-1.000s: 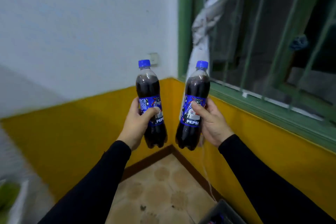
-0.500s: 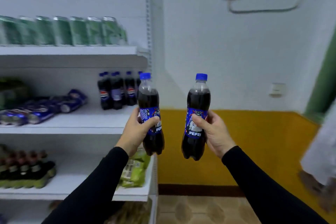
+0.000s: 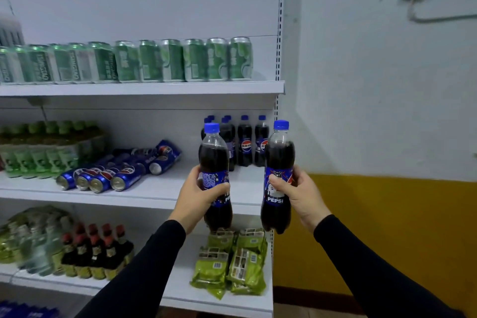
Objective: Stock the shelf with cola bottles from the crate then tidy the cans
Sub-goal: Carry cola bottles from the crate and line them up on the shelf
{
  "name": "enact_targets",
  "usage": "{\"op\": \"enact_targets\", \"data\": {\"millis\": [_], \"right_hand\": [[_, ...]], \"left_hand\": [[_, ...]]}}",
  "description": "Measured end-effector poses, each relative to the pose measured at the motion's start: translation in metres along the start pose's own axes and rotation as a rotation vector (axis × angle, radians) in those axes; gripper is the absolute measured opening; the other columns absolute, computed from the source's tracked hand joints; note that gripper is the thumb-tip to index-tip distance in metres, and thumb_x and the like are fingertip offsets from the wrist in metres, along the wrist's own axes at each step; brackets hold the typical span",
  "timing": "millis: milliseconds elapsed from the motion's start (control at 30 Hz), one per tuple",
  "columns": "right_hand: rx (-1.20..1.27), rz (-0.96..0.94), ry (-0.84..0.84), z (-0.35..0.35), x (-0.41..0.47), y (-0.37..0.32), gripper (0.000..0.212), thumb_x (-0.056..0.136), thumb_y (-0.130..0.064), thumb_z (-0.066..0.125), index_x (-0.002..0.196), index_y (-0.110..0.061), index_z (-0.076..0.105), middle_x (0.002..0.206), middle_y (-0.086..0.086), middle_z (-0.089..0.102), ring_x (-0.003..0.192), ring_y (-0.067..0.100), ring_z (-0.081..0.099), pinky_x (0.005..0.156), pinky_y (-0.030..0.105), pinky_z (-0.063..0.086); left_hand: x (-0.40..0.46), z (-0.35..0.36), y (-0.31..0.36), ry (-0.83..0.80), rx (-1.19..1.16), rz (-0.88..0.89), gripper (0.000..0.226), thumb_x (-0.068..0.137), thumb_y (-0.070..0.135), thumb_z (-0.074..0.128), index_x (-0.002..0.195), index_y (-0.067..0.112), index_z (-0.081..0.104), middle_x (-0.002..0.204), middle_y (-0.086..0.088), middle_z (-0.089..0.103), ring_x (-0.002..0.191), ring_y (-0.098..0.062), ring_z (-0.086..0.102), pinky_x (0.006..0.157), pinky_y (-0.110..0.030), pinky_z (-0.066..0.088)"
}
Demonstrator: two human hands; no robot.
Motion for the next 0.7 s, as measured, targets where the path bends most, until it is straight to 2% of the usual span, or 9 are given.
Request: {"op": "enact_targets", "data": {"millis": [167, 267, 367, 500, 600, 700], "right_hand": [[-0.076, -0.002, 0.018, 0.008, 0.057, 0.026, 0.036, 0.081, -0.016, 0.075, 0.111, -0.028, 0.059, 0.104, -0.005, 0.07, 0.095, 0.008, 0.067, 0.073, 0.017, 0.049], [-0.088, 0.0, 0.026, 0.006, 0.095, 0.041, 0.037, 0.081, -0.018, 0.075, 0.111, -0.03, 0.058, 0.106, -0.007, 0.068, 0.097, 0.006, 0.064, 0.073, 0.016, 0.046], [-0.099, 0.018, 0.038, 0.0, 0.139, 0.058, 0.037, 0.081, -0.016, 0.075, 0.108, -0.032, 0.056, 0.106, -0.01, 0.065, 0.096, 0.003, 0.061, 0.071, 0.016, 0.044], [-0.13, 0.037, 0.062, -0.006, 0.183, 0.084, 0.038, 0.08, -0.014, 0.077, 0.103, -0.035, 0.056, 0.103, -0.011, 0.066, 0.098, 0.006, 0.062, 0.073, 0.018, 0.046], [-0.149, 0.059, 0.091, -0.008, 0.21, 0.104, 0.038, 0.079, -0.014, 0.078, 0.1, -0.036, 0.056, 0.101, -0.011, 0.067, 0.096, 0.006, 0.063, 0.075, 0.019, 0.047], [-0.161, 0.064, 0.145, -0.008, 0.228, 0.122, 0.041, 0.078, -0.016, 0.079, 0.105, -0.038, 0.055, 0.104, -0.009, 0.068, 0.098, 0.007, 0.063, 0.081, 0.024, 0.048]], "left_hand": [[0.06, 0.002, -0.024, -0.01, 0.05, -0.007, 0.055, 0.077, 0.015, 0.08, 0.117, 0.033, 0.048, 0.112, 0.001, 0.067, 0.103, -0.016, 0.065, 0.079, -0.026, 0.051], [0.097, 0.012, -0.037, -0.003, 0.059, 0.0, 0.051, 0.076, 0.014, 0.08, 0.106, 0.041, 0.048, 0.109, 0.003, 0.067, 0.1, -0.013, 0.065, 0.076, -0.023, 0.05], [0.141, 0.026, -0.049, 0.009, 0.058, 0.0, 0.05, 0.076, 0.011, 0.081, 0.104, 0.038, 0.05, 0.106, 0.006, 0.066, 0.098, -0.009, 0.064, 0.072, -0.018, 0.048], [0.187, 0.043, -0.074, 0.037, 0.059, 0.003, 0.055, 0.073, 0.01, 0.083, 0.117, 0.025, 0.053, 0.107, 0.007, 0.066, 0.097, -0.006, 0.064, 0.072, -0.015, 0.048], [0.22, 0.053, -0.095, 0.049, 0.066, 0.003, 0.059, 0.07, 0.009, 0.085, 0.117, 0.024, 0.053, 0.107, 0.008, 0.067, 0.095, -0.004, 0.065, 0.071, -0.014, 0.05], [0.245, 0.063, -0.108, 0.052, 0.068, 0.014, 0.058, 0.071, 0.007, 0.084, 0.114, 0.027, 0.052, 0.104, 0.009, 0.066, 0.091, -0.003, 0.064, 0.06, -0.011, 0.051]]}}
Point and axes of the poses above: each hand's wrist, its own x-axis towards the middle knuckle, its own z-axis out of the palm, y = z × x, the point moved 2 cm from there along x, towards the middle knuckle
